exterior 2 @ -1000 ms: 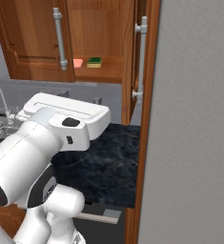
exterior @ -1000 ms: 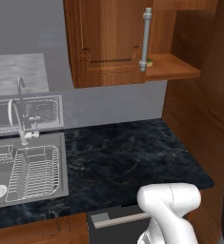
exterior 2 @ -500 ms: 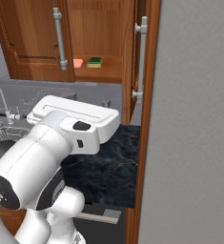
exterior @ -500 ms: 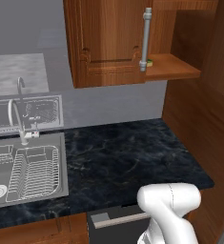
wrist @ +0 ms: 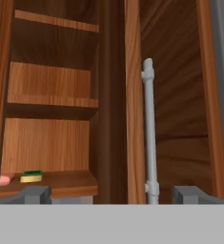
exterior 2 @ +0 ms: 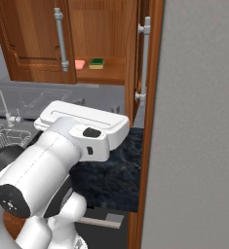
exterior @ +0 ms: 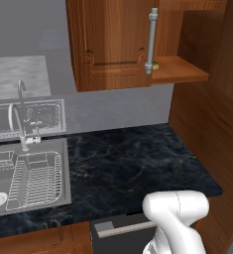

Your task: Pick up the sponge and bar soap from the sink, and place them back in the cabinet, and close the cabinet doors.

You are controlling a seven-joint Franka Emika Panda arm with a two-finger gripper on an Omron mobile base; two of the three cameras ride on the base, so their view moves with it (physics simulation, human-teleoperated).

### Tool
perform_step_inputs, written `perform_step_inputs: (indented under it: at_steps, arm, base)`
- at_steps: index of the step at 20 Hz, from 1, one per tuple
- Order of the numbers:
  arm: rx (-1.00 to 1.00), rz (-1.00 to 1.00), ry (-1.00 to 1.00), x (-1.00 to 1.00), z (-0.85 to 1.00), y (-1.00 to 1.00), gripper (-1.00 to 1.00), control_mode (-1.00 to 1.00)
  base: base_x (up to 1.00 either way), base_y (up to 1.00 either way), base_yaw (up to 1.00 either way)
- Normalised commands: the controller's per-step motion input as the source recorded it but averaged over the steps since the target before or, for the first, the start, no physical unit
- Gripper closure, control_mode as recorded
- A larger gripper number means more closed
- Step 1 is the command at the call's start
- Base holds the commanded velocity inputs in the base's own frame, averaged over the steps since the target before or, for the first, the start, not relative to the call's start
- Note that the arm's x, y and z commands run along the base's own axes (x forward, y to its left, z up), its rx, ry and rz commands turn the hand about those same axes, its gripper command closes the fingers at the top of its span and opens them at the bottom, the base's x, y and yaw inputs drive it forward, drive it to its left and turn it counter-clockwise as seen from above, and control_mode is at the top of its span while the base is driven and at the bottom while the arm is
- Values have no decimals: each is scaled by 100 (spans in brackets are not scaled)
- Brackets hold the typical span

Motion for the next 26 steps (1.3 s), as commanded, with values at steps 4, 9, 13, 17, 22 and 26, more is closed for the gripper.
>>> perform_step_inputs:
  at_steps: [4,9,13,17,22,26]
  arm:
    - [0,0,0,4,-7,-4,-100,-100]
    - [0,0,0,7,-8,-8,-100,-100]
    - [0,0,0,9,-9,-8,-100,-100]
    - [0,0,0,10,-9,-7,-100,-100]
    - [0,0,0,17,-8,-4,-100,-100]
    - [0,0,0,26,-7,-5,-100,-100]
  base:
    - [0,0,0]
    - [0,0,0]
    - [0,0,0]
    - [0,0,0]
    - [0,0,0]
    - [0,0,0]
